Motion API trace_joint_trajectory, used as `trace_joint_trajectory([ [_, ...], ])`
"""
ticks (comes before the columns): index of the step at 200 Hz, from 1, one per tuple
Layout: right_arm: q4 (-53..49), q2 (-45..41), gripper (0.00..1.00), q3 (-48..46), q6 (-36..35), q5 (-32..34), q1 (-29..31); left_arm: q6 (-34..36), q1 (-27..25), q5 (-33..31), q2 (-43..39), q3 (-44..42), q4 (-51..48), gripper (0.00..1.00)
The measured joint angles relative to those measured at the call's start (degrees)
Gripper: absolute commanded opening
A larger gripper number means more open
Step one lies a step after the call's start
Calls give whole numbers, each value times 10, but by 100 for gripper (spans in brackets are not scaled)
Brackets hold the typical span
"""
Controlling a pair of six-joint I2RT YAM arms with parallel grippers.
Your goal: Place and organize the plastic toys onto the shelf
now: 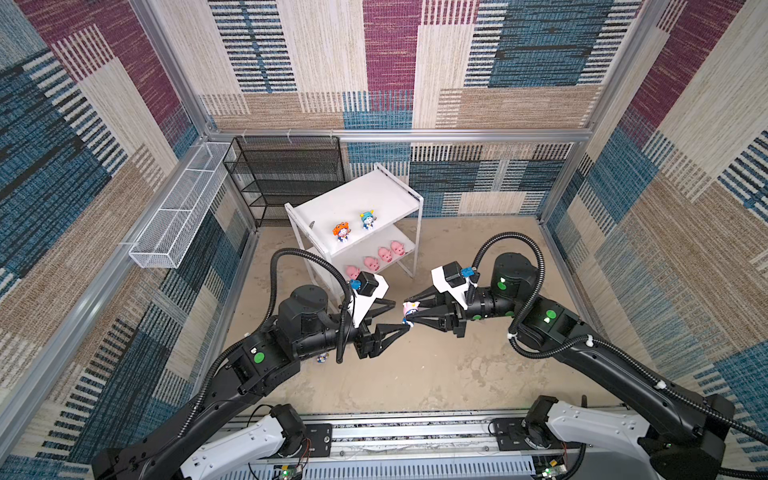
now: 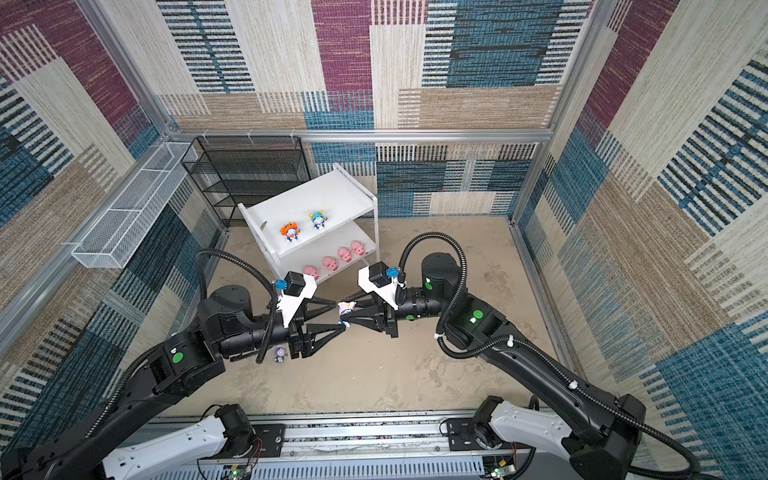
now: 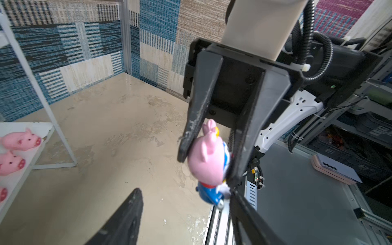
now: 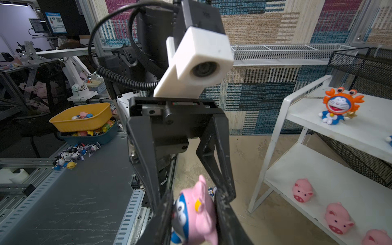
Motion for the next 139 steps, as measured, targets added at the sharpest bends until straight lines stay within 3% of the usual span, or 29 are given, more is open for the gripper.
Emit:
trace_joint_trajectory([
  [59, 13, 56, 26, 42, -79, 4, -64, 49, 1, -122, -37, 57, -157, 98],
  [139, -4, 262, 26, 259, -193, -27, -159, 72, 1, -228, -62, 66, -248, 99],
])
